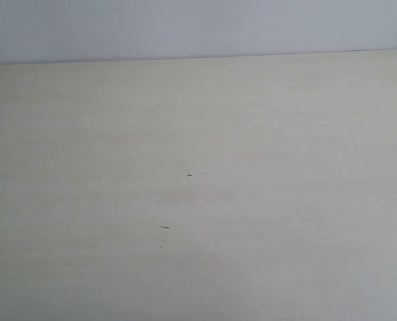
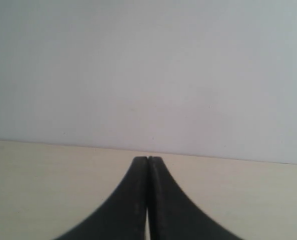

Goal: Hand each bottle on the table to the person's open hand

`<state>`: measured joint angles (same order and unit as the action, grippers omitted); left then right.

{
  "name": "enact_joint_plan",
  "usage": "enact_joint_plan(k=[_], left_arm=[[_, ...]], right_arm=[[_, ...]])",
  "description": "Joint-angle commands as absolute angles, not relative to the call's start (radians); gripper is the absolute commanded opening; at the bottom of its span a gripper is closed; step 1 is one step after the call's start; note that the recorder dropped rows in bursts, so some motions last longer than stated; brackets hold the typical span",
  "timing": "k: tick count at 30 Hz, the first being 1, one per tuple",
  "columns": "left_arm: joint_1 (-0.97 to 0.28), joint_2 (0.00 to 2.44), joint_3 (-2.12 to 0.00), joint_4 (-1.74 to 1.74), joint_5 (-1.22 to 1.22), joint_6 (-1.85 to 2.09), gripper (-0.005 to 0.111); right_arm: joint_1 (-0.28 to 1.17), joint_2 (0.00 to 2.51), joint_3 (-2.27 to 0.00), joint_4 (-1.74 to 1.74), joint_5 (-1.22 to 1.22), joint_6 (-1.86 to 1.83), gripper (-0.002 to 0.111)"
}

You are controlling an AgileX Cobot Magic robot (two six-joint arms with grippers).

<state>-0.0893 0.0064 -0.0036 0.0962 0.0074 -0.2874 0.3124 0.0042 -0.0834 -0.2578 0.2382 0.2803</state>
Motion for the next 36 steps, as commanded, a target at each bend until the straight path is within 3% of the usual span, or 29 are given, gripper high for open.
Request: enact_joint_plan(k=[1,11,28,36], left_arm=[[-0.087,0.0,0.0,0.101,0.005,-0.292,0.0],[-0.087,0.0,0.0,0.101,0.005,-0.292,0.0],[-0.087,0.0,0.0,0.101,0.005,-0.292,0.0],[-0.087,0.0,0.0,0.101,0.005,-0.292,0.0]], right_arm=[[0.306,0.0,-0.077,-0.254,0.223,0.281,0.0],[0.075,0.0,-0.077,-0.266,0.219,0.281,0.0],[0.067,0.0,-0.071,-0.266,0.209,0.281,0.0],[0.067,0.0,0.0,-0.14,0.075,0.182,0.0]])
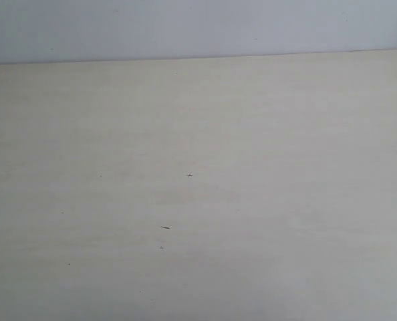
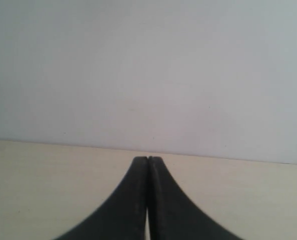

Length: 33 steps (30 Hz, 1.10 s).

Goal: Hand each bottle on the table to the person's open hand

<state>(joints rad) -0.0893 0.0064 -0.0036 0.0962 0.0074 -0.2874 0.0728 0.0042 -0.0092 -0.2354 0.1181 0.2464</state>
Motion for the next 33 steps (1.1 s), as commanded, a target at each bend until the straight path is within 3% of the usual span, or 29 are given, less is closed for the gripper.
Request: enact_joint_plan(k=[1,33], left_arm=[[-0.087,0.0,0.0,0.101,0.005,-0.292,0.0],[-0.087,0.0,0.0,0.101,0.005,-0.292,0.0]], right_arm=[[0.067,0.0,0.0,-0.114,0.073,0.156,0.0],[0.067,0.0,0.0,-0.105,0.075,0.146,0.0]])
